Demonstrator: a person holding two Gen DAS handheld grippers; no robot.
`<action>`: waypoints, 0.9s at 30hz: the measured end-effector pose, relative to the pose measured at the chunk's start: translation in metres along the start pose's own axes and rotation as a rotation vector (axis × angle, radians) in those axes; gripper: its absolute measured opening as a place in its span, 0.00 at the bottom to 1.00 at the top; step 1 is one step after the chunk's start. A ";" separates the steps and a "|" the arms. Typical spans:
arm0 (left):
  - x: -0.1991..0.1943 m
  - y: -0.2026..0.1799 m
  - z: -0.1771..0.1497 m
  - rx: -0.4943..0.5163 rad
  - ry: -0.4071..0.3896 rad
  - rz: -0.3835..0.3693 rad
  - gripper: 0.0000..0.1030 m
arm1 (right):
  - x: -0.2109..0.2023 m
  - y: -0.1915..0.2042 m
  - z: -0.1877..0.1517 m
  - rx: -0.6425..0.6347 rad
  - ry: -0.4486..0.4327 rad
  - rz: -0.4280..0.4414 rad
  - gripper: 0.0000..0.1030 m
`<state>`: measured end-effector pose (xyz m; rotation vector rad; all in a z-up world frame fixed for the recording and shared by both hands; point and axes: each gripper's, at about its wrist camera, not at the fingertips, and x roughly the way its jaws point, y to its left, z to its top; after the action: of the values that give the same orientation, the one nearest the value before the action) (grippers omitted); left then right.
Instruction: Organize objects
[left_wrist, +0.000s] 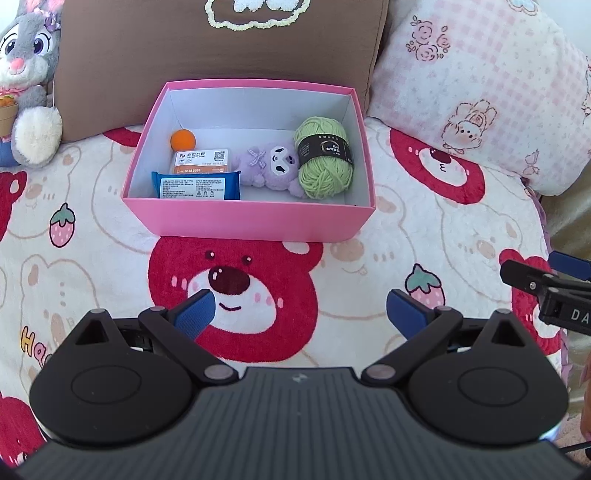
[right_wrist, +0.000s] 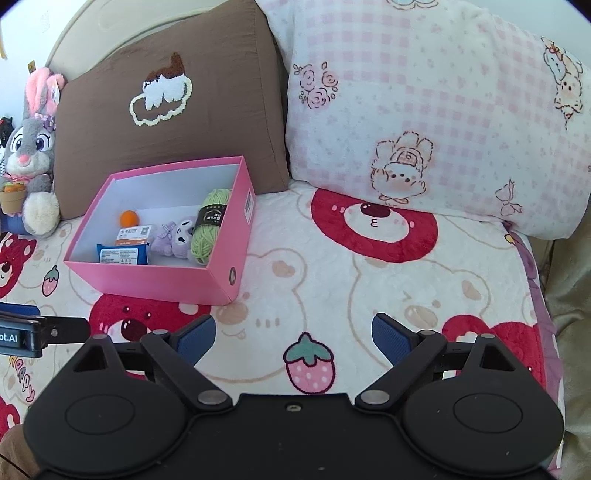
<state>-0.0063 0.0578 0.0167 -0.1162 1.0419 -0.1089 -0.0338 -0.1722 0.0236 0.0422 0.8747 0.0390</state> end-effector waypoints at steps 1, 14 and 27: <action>0.000 -0.001 -0.001 0.003 0.000 0.007 0.98 | 0.001 0.001 0.000 -0.006 0.006 -0.008 0.91; 0.004 -0.007 0.000 0.029 0.011 0.056 0.98 | 0.005 0.006 -0.002 -0.029 0.053 -0.041 0.91; 0.003 -0.009 -0.009 0.025 0.013 0.066 0.98 | 0.006 0.003 -0.005 -0.028 0.068 -0.082 0.91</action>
<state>-0.0133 0.0484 0.0110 -0.0584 1.0564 -0.0626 -0.0344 -0.1686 0.0161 -0.0213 0.9430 -0.0246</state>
